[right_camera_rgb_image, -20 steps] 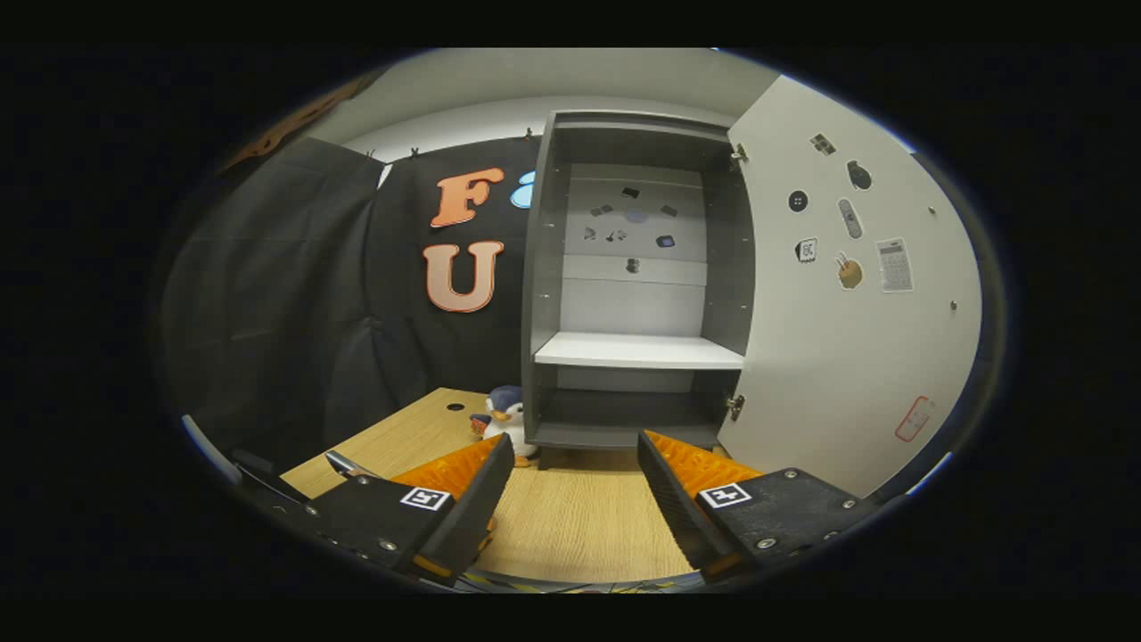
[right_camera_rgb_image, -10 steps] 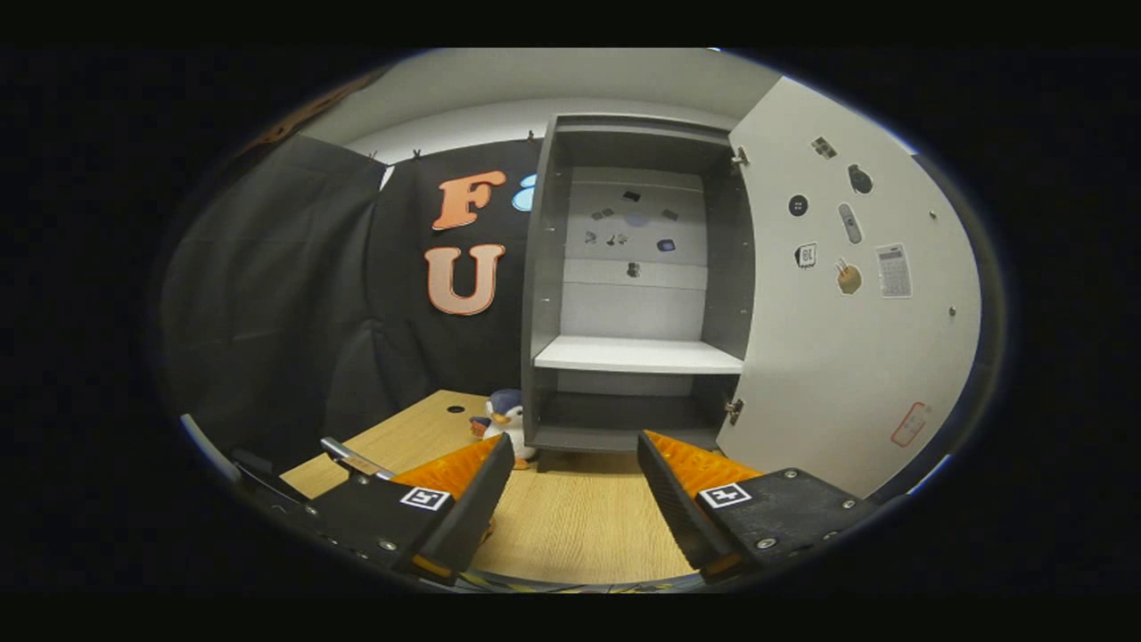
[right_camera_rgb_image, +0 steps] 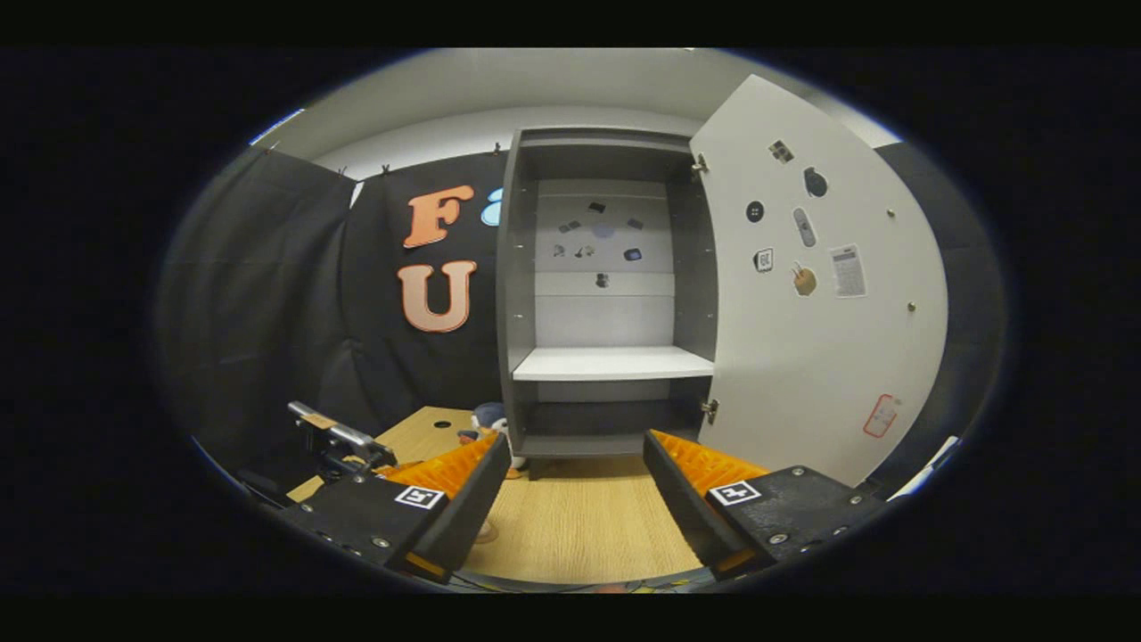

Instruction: Open the cabinet door with the right hand, grasp the bottle in the cabinet with the left hand and place it on the coaster, then close the cabinet door with the right hand.

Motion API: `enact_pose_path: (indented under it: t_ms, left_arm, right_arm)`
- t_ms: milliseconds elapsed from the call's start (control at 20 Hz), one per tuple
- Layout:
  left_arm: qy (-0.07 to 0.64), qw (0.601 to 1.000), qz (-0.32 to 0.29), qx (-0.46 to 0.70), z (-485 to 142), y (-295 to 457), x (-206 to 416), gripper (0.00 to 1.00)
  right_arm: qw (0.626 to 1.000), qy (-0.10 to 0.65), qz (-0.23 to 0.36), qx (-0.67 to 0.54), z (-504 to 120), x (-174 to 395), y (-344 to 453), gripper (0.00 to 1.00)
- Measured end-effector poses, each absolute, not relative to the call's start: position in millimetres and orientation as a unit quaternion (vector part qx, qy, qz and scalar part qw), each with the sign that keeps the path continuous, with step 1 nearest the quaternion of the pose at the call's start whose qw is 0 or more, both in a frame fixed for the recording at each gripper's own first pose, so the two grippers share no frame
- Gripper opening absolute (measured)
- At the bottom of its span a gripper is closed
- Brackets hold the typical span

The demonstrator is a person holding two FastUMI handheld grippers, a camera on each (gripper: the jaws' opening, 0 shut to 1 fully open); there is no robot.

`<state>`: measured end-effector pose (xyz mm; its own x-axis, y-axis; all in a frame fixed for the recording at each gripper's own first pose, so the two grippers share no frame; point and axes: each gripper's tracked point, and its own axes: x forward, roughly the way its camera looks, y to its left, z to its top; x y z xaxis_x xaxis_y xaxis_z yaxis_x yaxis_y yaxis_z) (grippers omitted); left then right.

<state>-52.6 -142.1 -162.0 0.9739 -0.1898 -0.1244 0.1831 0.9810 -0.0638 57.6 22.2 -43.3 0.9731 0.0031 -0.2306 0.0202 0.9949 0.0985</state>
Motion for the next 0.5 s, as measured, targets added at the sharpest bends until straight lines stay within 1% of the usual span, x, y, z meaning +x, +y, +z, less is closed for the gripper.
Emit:
enact_pose_path:
  t_ms: [200, 350, 500]
  left_arm:
    - [0.064, 0.992, -0.104, -0.017, -122, -141, -52, 0.95]
    - [0.057, 0.994, -0.087, -0.022, -87, -135, -56, 0.95]
    - [0.040, 0.995, -0.086, -0.019, -52, -141, -62, 0.95]
  right_arm:
    - [0.994, 0.095, -0.032, 0.038, -34, 60, 1, 0.93]
    - [0.995, 0.076, -0.043, 0.038, -24, 63, -15, 0.92]
    - [0.995, 0.069, -0.047, 0.052, -18, 59, -29, 0.92]
